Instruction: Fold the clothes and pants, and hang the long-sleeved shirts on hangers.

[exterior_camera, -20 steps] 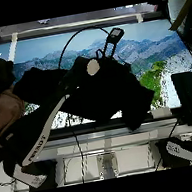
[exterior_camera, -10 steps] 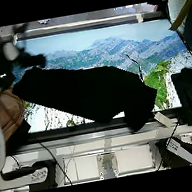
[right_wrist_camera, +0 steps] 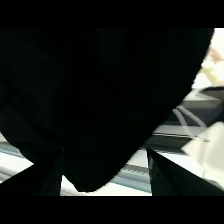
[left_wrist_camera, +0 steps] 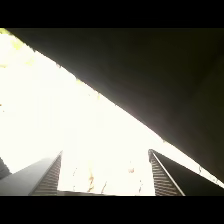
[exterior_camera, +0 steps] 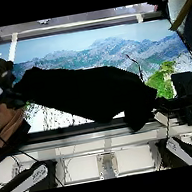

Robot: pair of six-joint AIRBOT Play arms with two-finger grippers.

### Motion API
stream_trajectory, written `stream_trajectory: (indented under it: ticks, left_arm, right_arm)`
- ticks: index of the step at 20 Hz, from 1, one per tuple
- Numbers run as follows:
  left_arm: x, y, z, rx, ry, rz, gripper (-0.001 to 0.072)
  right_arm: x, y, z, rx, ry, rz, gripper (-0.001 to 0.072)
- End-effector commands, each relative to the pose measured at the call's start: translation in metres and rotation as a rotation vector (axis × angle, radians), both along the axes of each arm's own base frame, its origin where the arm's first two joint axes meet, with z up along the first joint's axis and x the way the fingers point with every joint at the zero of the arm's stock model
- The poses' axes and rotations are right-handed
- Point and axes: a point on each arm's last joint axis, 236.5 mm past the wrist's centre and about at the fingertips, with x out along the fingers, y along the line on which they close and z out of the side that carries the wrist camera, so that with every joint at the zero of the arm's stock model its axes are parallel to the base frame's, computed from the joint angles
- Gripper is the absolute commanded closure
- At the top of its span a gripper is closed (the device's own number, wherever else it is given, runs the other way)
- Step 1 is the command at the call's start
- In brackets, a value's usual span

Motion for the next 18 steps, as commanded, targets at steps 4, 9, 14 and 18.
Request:
stream_trajectory:
  ticks: [4,9,14,18]
  left_arm:
    - [0.009,-0.012,-0.017,-0.09,-0.074,0.069,0.0121]
    - [0.029,-0.003,-0.01,-0.067,-0.167,0.093,0.0121]
    - [0.029,-0.003,-0.01,-0.067,-0.167,0.093,0.0121]
    - [0.029,-0.003,-0.01,-0.068,-0.165,0.092,0.0121]
  right_arm:
    - [0.066,-0.058,-0.011,-0.213,-0.218,-0.244,0.0148]
    - [0.096,-0.089,-0.009,-0.266,-0.249,-0.284,0.0165]
    - [0.114,-0.086,-0.042,-0.143,-0.142,-0.271,0.0163]
    - [0.13,-0.063,-0.041,0.003,-0.182,-0.207,0.0165]
